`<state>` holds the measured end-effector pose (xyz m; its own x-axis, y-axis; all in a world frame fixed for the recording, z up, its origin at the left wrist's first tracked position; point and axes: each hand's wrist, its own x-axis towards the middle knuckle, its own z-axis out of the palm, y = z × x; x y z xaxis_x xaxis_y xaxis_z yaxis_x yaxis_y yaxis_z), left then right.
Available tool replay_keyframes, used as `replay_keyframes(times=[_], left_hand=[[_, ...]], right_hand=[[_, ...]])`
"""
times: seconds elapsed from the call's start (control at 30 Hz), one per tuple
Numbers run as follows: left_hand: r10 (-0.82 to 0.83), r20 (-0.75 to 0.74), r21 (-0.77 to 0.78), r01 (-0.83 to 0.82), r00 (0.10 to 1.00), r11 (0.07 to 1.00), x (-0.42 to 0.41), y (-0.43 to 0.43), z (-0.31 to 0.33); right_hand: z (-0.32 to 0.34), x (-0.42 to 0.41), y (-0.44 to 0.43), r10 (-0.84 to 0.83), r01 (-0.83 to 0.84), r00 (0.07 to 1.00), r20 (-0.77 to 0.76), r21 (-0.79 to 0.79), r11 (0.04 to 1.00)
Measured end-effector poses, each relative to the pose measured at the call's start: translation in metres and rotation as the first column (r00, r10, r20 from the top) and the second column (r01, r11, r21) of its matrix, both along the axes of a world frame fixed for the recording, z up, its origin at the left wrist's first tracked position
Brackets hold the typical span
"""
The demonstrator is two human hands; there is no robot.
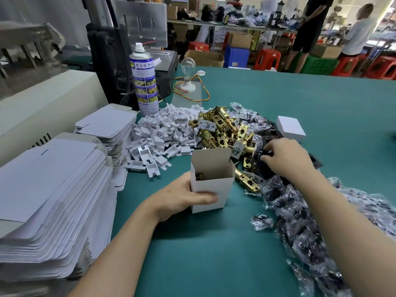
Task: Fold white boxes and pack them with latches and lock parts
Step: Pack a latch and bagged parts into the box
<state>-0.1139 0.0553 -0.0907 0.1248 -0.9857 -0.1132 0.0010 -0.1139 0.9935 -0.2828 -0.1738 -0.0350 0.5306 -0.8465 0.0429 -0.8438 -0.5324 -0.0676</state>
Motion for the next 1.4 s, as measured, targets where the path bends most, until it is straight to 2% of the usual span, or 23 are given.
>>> replay_keyframes(times=[0.1,0.23,0.33,0.43,0.53,0.6,0.67,0.77,0.87,0.97,1.13,1.4], left_hand=[[-0.002,-0.005,0.007,0.002,1.000,1.000,0.000,0.000,0.000],[-0.009,0.001,0.008,0.009,1.000,1.000,0.000,0.000,0.001],[-0.011,0.018,0.004,0.011,1.000,1.000,0.001,0.000,0.001],[-0.002,0.025,0.011,0.002,1.000,1.000,0.001,0.000,0.001],[-0.004,0.040,0.010,0.004,0.999,1.000,0.001,-0.001,0.001],[-0.006,0.038,0.005,0.005,0.999,1.000,0.002,-0.001,0.001],[-0.005,0.037,0.002,0.005,0.999,1.000,0.001,-0.001,0.000],[-0.006,0.031,-0.008,0.006,0.999,1.000,0.001,0.000,-0.001],[-0.002,0.007,-0.026,0.002,1.000,1.000,0.000,-0.001,0.000],[-0.012,0.005,-0.055,0.013,1.000,0.998,0.000,-0.001,0.000],[-0.020,0.008,-0.070,0.020,1.000,0.997,0.001,-0.002,-0.001],[-0.012,-0.004,-0.081,0.011,1.000,0.997,-0.002,0.000,0.008]], right_hand=[[-0.007,0.003,0.000,-0.007,0.009,0.999,0.036,-0.042,0.999],[-0.001,0.001,0.004,0.016,-0.004,0.981,0.195,-0.066,0.998],[0.015,-0.002,0.010,0.071,-0.083,0.937,0.342,0.023,0.996],[0.038,-0.006,0.026,0.106,-0.212,0.826,0.554,0.132,0.968],[0.059,-0.012,0.046,0.091,-0.351,0.655,0.750,0.196,0.916],[0.070,-0.014,0.059,0.089,-0.482,0.532,0.842,0.216,0.849],[0.077,-0.016,0.072,0.120,-0.591,0.452,0.884,0.196,0.782],[0.078,-0.017,0.088,0.281,-0.704,0.419,0.864,0.113,0.701],[0.068,-0.020,0.096,0.524,-0.703,0.428,0.736,-0.093,0.705],[0.054,-0.021,0.099,0.619,-0.707,0.422,0.662,-0.186,0.682],[0.040,-0.013,0.101,0.638,-0.694,0.495,0.590,-0.174,0.699],[0.038,-0.006,0.113,0.652,-0.715,0.604,0.459,-0.050,0.697]])
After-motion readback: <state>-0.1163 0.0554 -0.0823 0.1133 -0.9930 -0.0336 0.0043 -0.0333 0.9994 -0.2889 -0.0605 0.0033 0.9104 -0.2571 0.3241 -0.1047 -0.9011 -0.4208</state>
